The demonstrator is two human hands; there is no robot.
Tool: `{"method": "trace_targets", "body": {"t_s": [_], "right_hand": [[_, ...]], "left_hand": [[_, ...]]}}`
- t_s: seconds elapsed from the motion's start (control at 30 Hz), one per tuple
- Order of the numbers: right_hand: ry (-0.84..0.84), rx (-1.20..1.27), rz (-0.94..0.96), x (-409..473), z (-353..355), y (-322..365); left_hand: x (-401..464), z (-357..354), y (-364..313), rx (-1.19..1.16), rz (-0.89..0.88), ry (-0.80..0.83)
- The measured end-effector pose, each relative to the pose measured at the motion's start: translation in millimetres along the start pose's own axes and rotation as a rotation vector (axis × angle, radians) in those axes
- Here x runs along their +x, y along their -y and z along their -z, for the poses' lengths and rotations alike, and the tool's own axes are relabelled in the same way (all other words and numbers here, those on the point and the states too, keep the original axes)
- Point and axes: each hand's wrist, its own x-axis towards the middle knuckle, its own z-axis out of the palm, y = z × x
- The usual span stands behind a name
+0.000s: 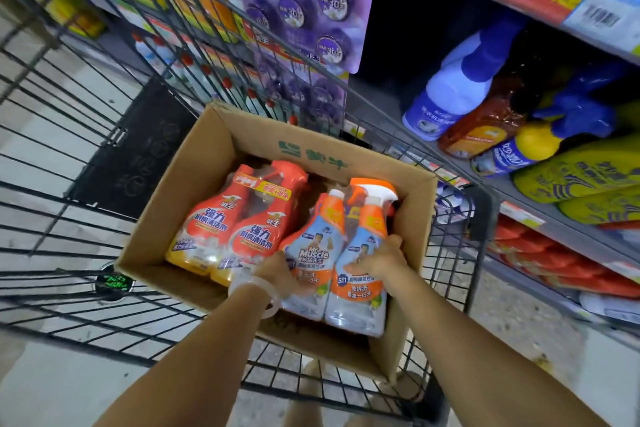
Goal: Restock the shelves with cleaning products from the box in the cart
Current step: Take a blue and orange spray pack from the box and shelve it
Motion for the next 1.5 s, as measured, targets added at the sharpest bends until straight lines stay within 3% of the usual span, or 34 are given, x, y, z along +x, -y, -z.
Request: {"method": "trace_targets", "body": {"t_s": [0.17, 0.3, 0.47, 0.63, 0.73, 0.83, 1.0, 1.17, 1.5], "right_hand": [[0.027, 0.003, 0.028, -2.3, -1.8, -0.5], [0.024, 0.02, 0.101, 14.7, -5.8, -15.6], [0.018, 0.045, 0.188, -29.0, 17.8, 9.7], [0.013, 0.144, 0.353, -78.4, 58.0, 18.3], [-0.064, 0.175, 0.57, -116.5, 100.4, 19.6], [-0.167, 0.242, 0.615, -155.3, 155.1, 3.1], [-0.373, 0.377, 0.685, -221.2, 261.9, -77.5], [-0.54, 0.415, 0.758, -284.8, 382.2, -212.4], [-0.962, 0.533, 0.631, -413.9, 578.5, -463.7]], "left_hand": [[-5.5, -2.5, 2.9, -0.08, 0.014, 0.016], [-6.8, -0.9, 16.0, -0.127, -0.001, -0.037], [-43.5, 27.8, -9.4, -0.105, -0.015, -0.128], [-81.6, 54.9, -40.4, -0.053, -0.227, -0.163], [-107.1, 60.2, -72.8, -0.007, -0.292, -0.229], [-163.7, 43.8, -131.7, 0.024, -0.43, -0.252], [-236.1, -28.0, -219.1, 0.049, -0.652, -0.243], [-318.9, -162.3, -304.9, 0.113, -0.85, -0.176], [-479.9, -422.9, -476.6, 0.291, -1.247, -0.094]]}}
